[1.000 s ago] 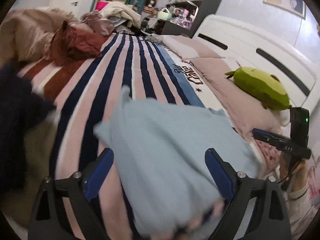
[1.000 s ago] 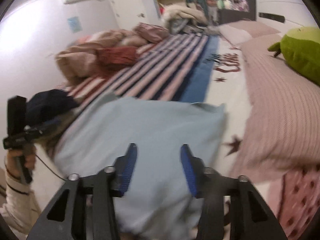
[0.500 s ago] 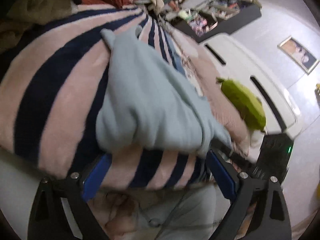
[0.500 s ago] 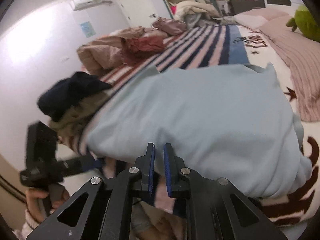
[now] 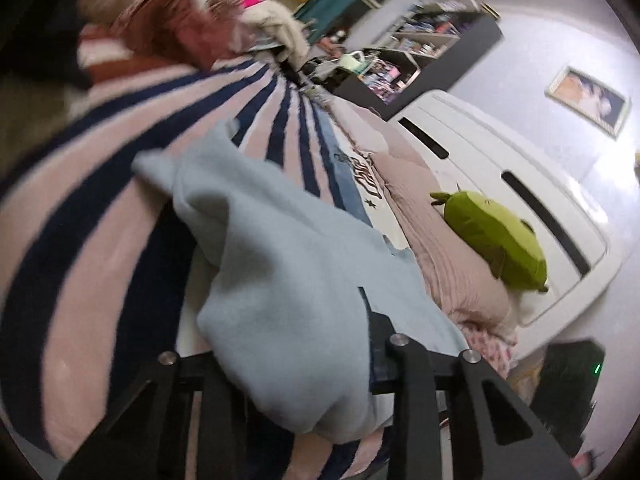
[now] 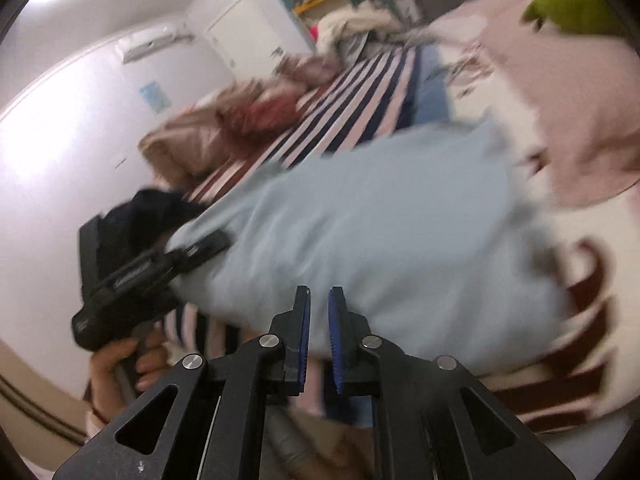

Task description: Fold small clothes

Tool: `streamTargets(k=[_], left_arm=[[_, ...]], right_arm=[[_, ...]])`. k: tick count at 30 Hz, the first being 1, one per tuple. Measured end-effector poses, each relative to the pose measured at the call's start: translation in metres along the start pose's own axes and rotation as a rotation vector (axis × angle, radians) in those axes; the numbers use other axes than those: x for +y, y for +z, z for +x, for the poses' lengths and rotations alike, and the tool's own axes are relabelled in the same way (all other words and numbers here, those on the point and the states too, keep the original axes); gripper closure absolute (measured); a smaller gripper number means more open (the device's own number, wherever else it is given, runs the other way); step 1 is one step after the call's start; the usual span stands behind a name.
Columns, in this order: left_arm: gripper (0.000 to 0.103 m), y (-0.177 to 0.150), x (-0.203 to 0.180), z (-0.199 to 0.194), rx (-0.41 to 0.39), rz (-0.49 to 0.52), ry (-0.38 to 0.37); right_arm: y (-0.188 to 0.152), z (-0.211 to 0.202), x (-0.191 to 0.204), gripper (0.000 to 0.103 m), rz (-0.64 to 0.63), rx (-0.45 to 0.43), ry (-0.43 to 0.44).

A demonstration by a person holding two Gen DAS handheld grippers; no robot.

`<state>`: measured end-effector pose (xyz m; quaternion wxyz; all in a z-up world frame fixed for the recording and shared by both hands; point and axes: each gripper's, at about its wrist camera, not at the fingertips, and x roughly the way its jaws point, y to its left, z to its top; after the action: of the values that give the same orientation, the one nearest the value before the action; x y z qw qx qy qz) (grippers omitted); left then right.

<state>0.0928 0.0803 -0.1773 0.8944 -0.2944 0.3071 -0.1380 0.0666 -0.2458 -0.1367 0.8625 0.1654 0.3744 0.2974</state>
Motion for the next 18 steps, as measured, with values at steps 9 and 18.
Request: streamTargets(k=[9,18], left_arm=[[0.077,0.018,-0.098,0.024,0.033,0.38,-0.04],[0.071,-0.063,-0.176,0.13,0.423,0.702,-0.075]], right_arm=[[0.013,-0.06,-0.062,0.097,0.087,-0.124,-0.056],[0.003,-0.098,-0.107,0.097,0.18,-0.186,-0.067]])
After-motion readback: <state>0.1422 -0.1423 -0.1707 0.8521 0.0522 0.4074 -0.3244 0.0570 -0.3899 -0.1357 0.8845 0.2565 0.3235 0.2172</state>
